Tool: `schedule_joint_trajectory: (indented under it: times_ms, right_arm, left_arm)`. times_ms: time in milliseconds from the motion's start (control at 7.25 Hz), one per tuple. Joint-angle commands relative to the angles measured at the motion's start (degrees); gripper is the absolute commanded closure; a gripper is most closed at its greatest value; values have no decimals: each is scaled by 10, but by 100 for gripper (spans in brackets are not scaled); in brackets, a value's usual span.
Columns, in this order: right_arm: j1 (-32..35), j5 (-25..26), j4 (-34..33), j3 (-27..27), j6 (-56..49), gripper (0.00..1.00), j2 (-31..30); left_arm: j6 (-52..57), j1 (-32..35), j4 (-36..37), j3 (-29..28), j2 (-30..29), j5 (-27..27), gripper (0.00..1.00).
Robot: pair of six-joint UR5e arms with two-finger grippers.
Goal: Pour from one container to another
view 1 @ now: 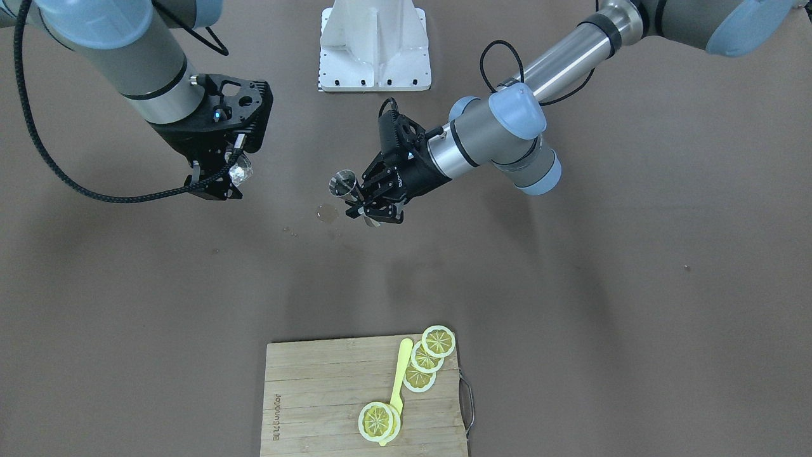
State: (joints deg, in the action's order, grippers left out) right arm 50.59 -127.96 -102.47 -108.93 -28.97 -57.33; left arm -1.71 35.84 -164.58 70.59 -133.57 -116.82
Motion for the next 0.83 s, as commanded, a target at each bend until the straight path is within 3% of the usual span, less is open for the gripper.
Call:
schedule_joint_trajectory:
  times_ms: [0,552,690]
  right_arm:
    - [37,-46,104,-5,1,100,-77]
    - [64,-77,247,0,11,100,-161]
    - [75,-87,310,17,11,100,-188]
  left_arm:
    - [-41,0,-9,34,33,9,100]
    - [-72,1,-63,119,125,65,100]
    - [-91,-2,-86,144,153,96,100]
